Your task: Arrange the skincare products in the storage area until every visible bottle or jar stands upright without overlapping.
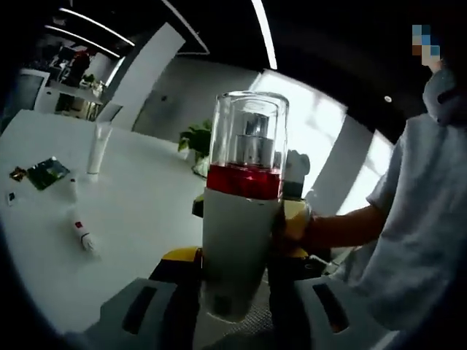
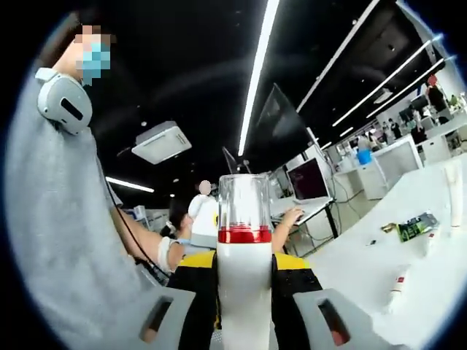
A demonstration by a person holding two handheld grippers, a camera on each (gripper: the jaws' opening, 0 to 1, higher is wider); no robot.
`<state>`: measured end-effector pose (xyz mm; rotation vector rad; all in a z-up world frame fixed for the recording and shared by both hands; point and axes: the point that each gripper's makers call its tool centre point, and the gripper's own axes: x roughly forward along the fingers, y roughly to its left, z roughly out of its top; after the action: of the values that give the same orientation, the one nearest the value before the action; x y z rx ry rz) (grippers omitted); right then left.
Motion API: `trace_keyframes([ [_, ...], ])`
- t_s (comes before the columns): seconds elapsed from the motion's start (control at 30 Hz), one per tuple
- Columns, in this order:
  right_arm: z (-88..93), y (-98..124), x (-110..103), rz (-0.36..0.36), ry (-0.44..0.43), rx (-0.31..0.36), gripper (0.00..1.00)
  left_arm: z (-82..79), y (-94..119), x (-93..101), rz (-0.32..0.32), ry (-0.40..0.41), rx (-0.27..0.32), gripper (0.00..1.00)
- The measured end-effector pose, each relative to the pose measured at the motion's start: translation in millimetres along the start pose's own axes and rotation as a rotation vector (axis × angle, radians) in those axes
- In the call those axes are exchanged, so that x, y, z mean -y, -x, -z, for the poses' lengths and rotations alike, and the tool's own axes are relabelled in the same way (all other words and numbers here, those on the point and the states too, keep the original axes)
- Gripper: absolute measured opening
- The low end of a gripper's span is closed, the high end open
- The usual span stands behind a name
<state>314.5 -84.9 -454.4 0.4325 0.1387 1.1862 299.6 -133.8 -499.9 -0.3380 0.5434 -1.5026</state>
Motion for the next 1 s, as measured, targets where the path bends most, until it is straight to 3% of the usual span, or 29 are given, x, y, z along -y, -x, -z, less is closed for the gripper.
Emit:
trace_keyframes([
  [0.53, 3.9, -4.0, -12.3, -0.103, -0.067, -0.002, 0.21, -0.4, 2.1, 15.9, 0.107, 0.016, -0.003, 0.32],
  [1.0, 11.7, -3.6, -5.6, -0.092, -0.125, -0.029, 0.22, 4.8, 3.2, 11.4, 0.070, -0.030, -0.036, 0.31],
])
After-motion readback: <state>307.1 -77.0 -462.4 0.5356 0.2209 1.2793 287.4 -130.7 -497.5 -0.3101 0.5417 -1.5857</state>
